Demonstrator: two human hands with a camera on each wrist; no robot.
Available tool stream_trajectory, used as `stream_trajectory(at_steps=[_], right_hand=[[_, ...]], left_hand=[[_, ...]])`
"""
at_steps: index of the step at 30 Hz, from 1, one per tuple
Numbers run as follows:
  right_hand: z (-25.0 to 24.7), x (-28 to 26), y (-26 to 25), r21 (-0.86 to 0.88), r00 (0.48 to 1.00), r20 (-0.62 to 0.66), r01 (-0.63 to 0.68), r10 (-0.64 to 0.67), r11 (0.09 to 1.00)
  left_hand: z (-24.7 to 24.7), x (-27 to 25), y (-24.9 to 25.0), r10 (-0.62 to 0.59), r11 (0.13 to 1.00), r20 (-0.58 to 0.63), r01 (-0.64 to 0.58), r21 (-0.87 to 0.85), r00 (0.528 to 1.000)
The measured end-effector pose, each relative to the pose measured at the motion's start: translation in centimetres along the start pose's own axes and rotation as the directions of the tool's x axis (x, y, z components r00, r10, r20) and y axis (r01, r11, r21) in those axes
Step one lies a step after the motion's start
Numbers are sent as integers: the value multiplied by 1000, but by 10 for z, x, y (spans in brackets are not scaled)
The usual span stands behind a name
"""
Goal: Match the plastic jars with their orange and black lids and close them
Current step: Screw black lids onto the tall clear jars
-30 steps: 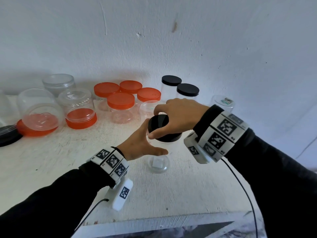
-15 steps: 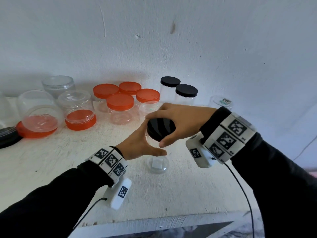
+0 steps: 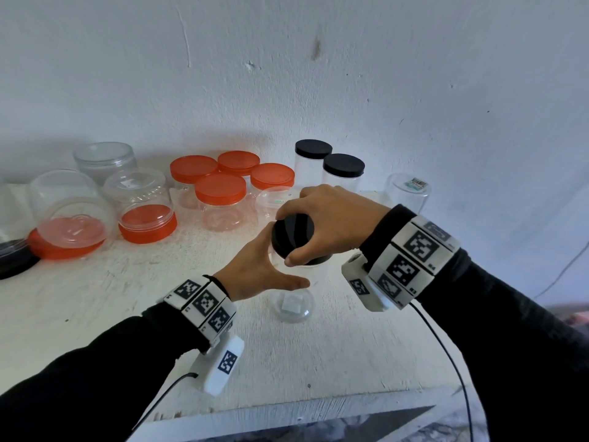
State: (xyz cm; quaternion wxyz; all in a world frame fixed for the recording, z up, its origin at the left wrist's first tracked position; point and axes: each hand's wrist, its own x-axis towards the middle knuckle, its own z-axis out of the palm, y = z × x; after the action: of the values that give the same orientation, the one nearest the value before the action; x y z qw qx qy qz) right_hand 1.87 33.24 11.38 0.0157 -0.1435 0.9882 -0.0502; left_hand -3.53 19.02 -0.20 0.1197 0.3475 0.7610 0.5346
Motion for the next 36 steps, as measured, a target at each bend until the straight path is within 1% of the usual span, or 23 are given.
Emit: stream_trajectory(at_steps=[2, 5, 8, 10, 11, 13, 15, 17, 20, 22, 26, 29, 33, 36], right_hand=[[0, -1, 0, 9, 1000, 0, -10, 10, 1000], [2, -2, 1, 35, 999, 45, -32, 31, 999], [3, -5, 7, 45, 995, 79, -57, 53, 997], [2, -9, 14, 30, 993, 95, -77, 73, 997], [2, -12, 18, 24, 991, 97, -93, 90, 995], [1, -18, 30, 15, 986, 94, -141, 139, 990], [2, -23, 44, 3, 977, 97, -190, 189, 982], [3, -28, 59, -37, 968, 89, -233, 235, 972], [8, -32, 77, -87, 955, 44, -288, 293, 954], [12, -34, 86, -82, 945, -14, -326, 326, 942], [22, -34, 99, -64, 935, -161, -328, 315, 942], [34, -31, 106, -23, 926, -230, -312, 298, 950], [45, -26, 115, 48, 904, -322, -281, 281, 958], [53, -18, 122, 100, 883, -378, -260, 278, 961]], left_hand=[[1, -1, 0, 10, 1000, -11, -10, 13, 1000], [-1, 1, -1, 10, 999, 8, -11, 38, 1000], [-8, 5, -2, -2, 999, 110, -4, 53, 994], [-12, 9, -1, 12, 994, 173, -31, 105, 985], [-13, 11, 0, 26, 988, 179, -52, 144, 984], [-17, 17, -1, 71, 968, 134, -101, 229, 988], [-22, 24, -3, 139, 932, 60, -151, 330, 989], [-25, 33, -7, 193, 897, -14, -170, 407, 981], [-28, 47, -16, 241, 857, -97, -165, 488, 966], [-25, 56, -22, 263, 833, -114, -166, 529, 958], [-21, 72, -31, 269, 787, -125, -143, 600, 955], [-21, 84, -36, 238, 751, -109, -112, 651, 965], [-19, 96, -44, 155, 696, -51, -73, 714, 987], [-19, 99, -46, 105, 708, -36, -49, 704, 994]])
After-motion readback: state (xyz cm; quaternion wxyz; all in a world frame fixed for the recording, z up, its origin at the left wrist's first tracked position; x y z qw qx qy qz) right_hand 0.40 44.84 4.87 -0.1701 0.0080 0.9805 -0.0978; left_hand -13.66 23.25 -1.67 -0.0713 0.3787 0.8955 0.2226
